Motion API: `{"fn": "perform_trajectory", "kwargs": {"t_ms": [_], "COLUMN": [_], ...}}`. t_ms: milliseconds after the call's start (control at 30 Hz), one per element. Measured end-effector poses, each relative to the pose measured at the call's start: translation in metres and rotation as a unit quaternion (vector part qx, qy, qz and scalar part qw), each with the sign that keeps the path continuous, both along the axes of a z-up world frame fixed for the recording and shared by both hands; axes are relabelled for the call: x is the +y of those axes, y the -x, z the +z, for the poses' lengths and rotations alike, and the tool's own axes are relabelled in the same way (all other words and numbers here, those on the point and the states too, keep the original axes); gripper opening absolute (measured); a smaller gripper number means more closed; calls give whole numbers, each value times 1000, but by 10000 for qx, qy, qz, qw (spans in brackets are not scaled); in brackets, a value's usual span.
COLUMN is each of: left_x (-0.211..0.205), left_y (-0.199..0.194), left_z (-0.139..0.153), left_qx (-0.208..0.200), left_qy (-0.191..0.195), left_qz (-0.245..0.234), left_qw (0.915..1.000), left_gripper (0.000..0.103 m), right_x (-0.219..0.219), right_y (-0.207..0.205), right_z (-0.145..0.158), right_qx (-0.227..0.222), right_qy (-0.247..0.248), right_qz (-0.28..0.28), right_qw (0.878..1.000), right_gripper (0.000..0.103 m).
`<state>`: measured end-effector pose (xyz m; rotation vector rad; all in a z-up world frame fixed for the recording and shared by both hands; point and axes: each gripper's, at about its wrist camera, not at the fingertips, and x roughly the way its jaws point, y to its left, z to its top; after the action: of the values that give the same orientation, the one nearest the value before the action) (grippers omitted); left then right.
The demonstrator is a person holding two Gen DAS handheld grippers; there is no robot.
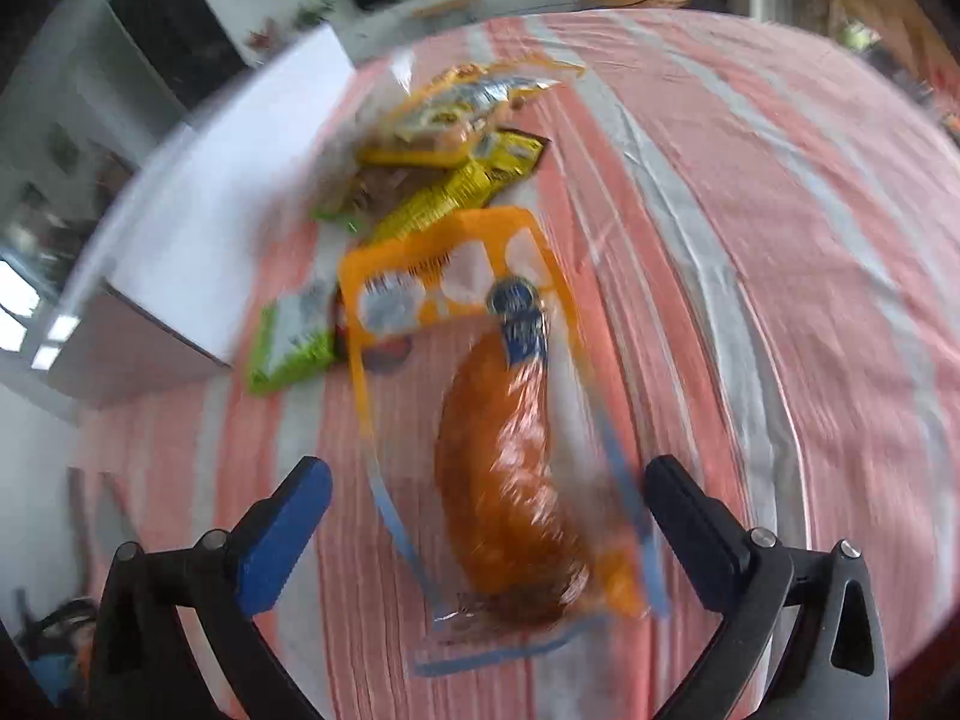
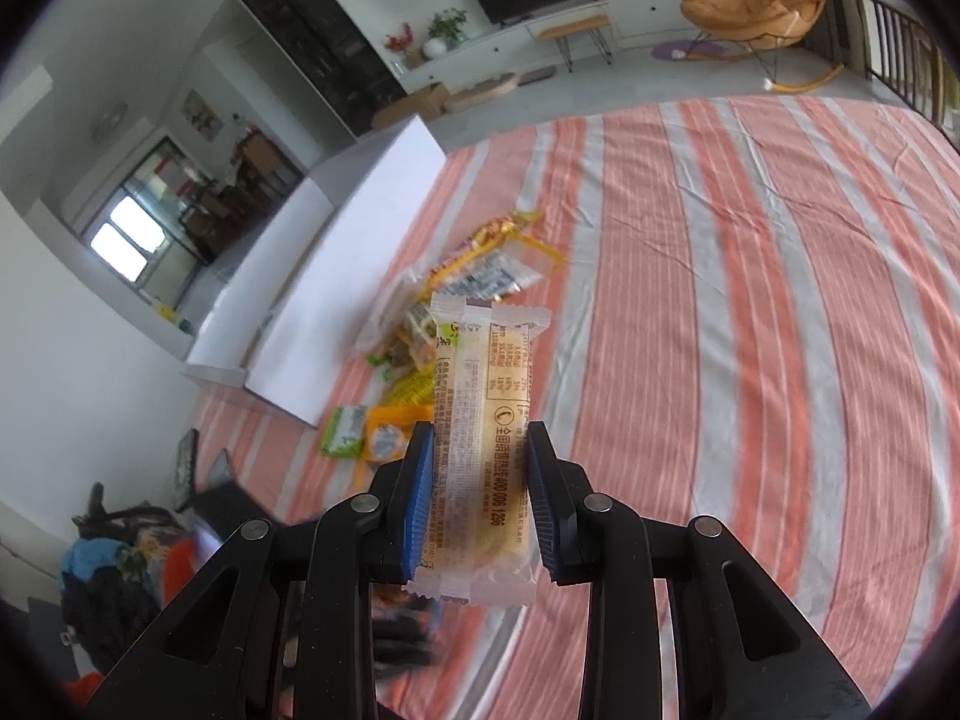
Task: Organize snacks
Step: 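Carry the bread bar and sausage packet into the white box and release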
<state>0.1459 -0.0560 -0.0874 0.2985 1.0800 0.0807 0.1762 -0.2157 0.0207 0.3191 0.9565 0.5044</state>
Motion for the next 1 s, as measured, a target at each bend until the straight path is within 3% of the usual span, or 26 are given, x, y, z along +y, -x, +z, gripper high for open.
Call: {"fn": "perform_trajectory", "kwargs": {"t_ms": [67,100,133,167,200,233,267,300,367,400,533,567,600,667,800,867,900,1000], "left_x": [-1,12,23,43,47,59,69,79,103,109,107,103,99,94,69,47,35,22], "left_y": [-5,-8,-11,-12,-13,-14,-15,-16,-20,-19,-14,-13,-13,-15,-25,-39,-46,-57], "left_z": [1,0,0,-1,-1,-2,-1,-1,-10,-14,-25,-27,-31,-36,-46,-65,-71,-79], "left_qx": [83,236,355,438,404,403,331,338,504,517,417,392,423,381,638,990,1083,790], "left_qy": [-7,439,920,1664,1583,1849,2114,2338,3008,3052,2758,2510,2287,2106,1735,1319,1152,1083], "left_qz": [201,344,432,557,452,375,388,397,532,582,349,332,282,212,487,766,844,1254], "left_qw": [9998,9982,9942,9835,9855,9812,9761,9709,9509,9491,9597,9666,9722,9766,9816,9833,9838,9830], "left_gripper": [103,100,93,74,63,58,38,28,25,25,34,50,77,96,98,98,103,103], "right_x": [-2,-4,-4,-5,-6,-8,-9,-10,-14,-16,-18,-17,-16,-12,-5,-2,-2,-3], "right_y": [-2,-3,-3,-3,-3,-2,-2,-1,-1,-2,-1,0,0,0,1,0,-1,-2], "right_z": [3,4,5,6,7,9,10,11,11,10,9,9,9,10,11,11,11,11], "right_qx": [-69,-100,-112,-129,-146,-189,-217,-239,-242,-235,-183,-169,-163,-164,-201,-205,-204,-248], "right_qy": [-123,-195,-231,-284,-313,-317,-292,-263,-246,-241,-268,-261,-246,-180,-144,-187,-221,-316], "right_qz": [22,47,61,92,122,164,178,186,181,157,78,74,78,101,188,223,233,253], "right_qw": [9999,9997,9997,9995,9993,9992,9992,9992,9992,9993,9994,9995,9995,9997,9995,9994,9993,9989], "right_gripper": [31,31,31,31,31,31,31,31,31,31,31,31,31,31,31,31,31,31]}}
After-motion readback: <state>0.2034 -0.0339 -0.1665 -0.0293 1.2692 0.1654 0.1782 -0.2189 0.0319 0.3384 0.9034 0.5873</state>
